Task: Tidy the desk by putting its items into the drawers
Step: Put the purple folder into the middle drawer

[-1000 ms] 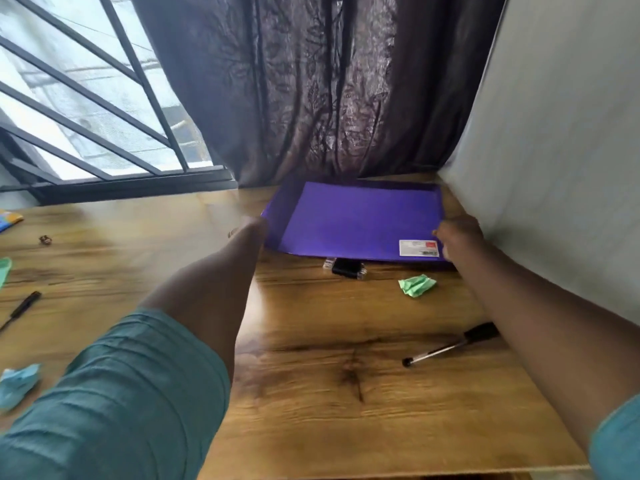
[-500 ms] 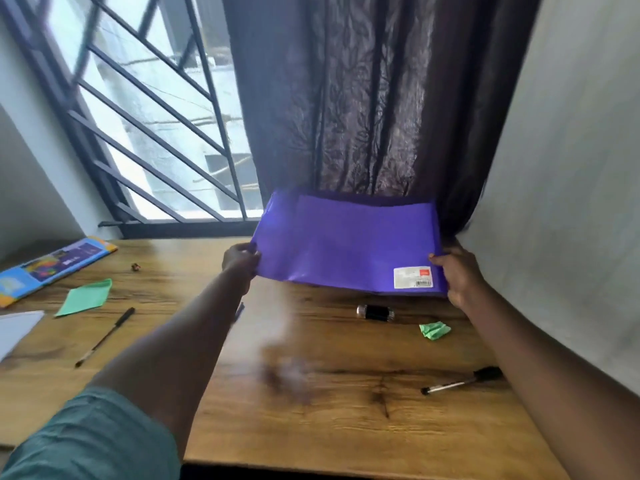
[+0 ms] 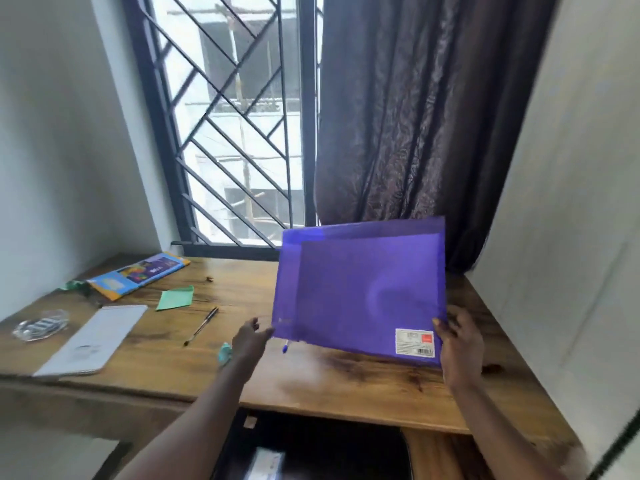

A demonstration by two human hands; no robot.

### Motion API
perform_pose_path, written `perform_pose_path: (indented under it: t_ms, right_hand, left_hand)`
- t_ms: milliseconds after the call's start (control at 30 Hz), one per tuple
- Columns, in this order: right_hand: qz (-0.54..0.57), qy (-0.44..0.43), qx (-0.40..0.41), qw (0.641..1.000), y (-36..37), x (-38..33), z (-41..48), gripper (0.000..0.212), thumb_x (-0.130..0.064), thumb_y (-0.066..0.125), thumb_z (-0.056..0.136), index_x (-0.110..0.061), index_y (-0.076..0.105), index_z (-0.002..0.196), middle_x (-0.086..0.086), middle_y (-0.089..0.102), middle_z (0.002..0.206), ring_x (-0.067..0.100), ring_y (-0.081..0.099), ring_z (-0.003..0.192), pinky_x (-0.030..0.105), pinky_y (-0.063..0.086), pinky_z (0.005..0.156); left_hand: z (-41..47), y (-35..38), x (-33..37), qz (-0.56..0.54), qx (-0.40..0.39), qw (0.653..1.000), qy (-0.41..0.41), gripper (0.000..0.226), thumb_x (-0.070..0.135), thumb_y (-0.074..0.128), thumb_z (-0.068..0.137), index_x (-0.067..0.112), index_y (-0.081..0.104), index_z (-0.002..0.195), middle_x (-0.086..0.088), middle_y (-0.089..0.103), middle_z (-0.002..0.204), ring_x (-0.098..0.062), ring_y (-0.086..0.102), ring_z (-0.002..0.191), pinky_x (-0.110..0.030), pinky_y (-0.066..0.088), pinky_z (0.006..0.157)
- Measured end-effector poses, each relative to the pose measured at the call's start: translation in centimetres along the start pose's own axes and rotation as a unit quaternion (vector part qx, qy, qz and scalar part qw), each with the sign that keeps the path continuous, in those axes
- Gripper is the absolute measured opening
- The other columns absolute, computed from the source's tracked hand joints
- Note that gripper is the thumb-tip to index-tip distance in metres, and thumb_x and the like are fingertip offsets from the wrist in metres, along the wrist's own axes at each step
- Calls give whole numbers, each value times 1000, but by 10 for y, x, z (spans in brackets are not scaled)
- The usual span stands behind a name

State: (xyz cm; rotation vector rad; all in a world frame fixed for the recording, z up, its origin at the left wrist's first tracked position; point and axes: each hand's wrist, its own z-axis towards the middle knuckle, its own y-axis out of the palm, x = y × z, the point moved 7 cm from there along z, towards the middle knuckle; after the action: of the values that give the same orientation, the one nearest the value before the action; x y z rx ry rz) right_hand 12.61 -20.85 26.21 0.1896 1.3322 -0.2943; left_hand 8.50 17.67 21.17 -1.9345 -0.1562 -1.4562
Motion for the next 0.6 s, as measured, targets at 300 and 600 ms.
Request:
perform_pose_path:
  t_ms: [300,600]
  right_hand:
    - [-59,-276,74,956,48,-114,-115,16,-20,49,90,-25,55,104,11,70,91,32,67,77,45,55,67]
    - [-227,-592,2,773,95,-153,-182,27,-12,49,90,-7,56,116,13,70,110,26,71,94,29,55,75]
  left_hand:
    - [-139,3,131,-270,-213,911,228,116,60,80,45,20,30,142,2,51,128,-7,53,107,-14,46,85]
    - [-174,-38,162,-325,-15,905,274,73,39,61,70,20,40,137,9,64,103,5,65,77,-31,52,83]
